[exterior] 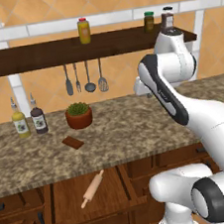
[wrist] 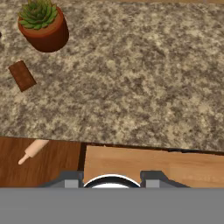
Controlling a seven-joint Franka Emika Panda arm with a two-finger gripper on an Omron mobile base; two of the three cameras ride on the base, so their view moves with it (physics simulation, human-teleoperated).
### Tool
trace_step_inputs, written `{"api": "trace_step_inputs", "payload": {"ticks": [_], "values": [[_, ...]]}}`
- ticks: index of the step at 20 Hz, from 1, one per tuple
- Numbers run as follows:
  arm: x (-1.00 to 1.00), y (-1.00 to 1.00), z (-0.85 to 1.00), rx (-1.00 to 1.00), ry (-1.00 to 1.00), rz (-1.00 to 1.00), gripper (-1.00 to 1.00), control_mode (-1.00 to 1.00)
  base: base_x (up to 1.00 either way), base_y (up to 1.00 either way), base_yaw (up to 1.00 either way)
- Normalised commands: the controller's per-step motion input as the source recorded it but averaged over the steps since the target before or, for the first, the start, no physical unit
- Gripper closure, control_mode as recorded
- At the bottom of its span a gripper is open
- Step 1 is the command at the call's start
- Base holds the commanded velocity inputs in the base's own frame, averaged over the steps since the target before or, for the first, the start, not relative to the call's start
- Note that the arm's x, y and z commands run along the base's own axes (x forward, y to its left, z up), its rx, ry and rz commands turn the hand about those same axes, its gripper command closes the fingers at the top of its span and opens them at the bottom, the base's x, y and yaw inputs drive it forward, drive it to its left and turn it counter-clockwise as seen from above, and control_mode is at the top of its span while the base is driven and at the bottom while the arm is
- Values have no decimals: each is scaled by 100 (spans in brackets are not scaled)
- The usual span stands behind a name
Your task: Pick the rolling pin from the drawer and place it on the counter.
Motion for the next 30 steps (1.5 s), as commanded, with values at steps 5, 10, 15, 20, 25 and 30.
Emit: {"api": "trace_step_inputs", "payload": {"ticks": [5,10,15,20,25,30], "values": [[-9,12,0,3,3,0,-100,-100,0,0,0],[-61,94,-23,0,6,0,-100,-100,0,0,0],[-80,100,-56,5,6,0,-100,-100,0,0,0],[-26,94,-63,9,13,0,-100,-100,0,0,0],[-19,61,-64,0,3,0,-100,-100,0,0,0],[-20,24,-68,0,0,0,-100,-100,0,0,0]]}}
